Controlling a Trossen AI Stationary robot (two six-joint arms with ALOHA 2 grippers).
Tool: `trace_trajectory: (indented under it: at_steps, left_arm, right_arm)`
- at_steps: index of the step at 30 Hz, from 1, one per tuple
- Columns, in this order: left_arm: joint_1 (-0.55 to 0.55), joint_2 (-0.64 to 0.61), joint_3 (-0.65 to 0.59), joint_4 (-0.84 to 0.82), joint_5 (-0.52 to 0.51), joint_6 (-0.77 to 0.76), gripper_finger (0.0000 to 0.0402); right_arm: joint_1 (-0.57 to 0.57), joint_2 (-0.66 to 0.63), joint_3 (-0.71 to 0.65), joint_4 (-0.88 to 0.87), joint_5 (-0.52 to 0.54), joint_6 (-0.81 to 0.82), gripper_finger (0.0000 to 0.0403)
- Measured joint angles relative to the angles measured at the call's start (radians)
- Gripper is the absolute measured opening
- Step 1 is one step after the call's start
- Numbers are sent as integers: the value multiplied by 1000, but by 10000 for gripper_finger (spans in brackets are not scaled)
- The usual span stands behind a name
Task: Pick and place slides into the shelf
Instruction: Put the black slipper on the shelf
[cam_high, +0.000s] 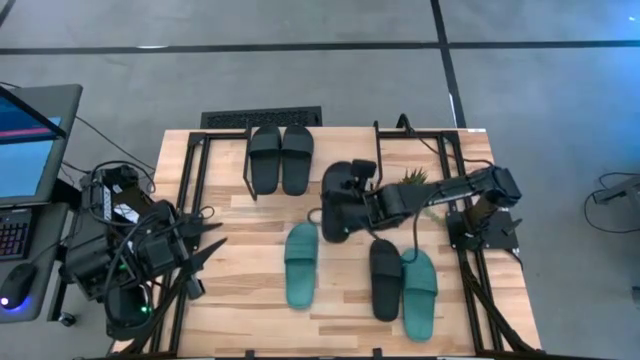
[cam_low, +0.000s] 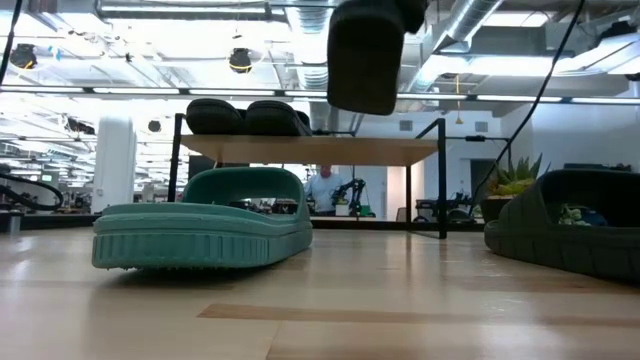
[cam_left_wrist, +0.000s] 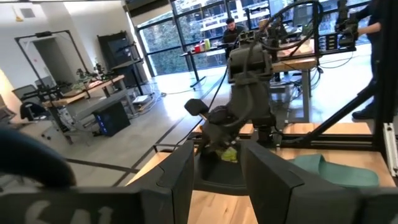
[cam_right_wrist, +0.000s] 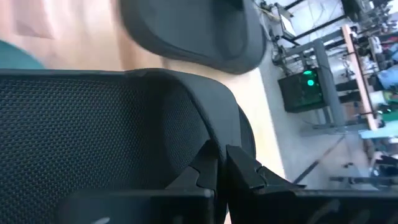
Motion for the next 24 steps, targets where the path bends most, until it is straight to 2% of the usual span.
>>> trace_trajectory:
  at_steps: [10, 16, 24]
  left_arm:
    - [46, 0, 0, 0, 0, -3, 122]
    - [61, 0, 0, 0, 0, -3, 122]
    - [66, 0, 0, 0, 0, -11, 122]
  right_arm:
    - [-183, 0, 0, 113, -12, -223, 3]
    - [-272, 2, 0, 226, -64, -399, 3]
    - [-362, 20, 0, 254, -118, -441, 4]
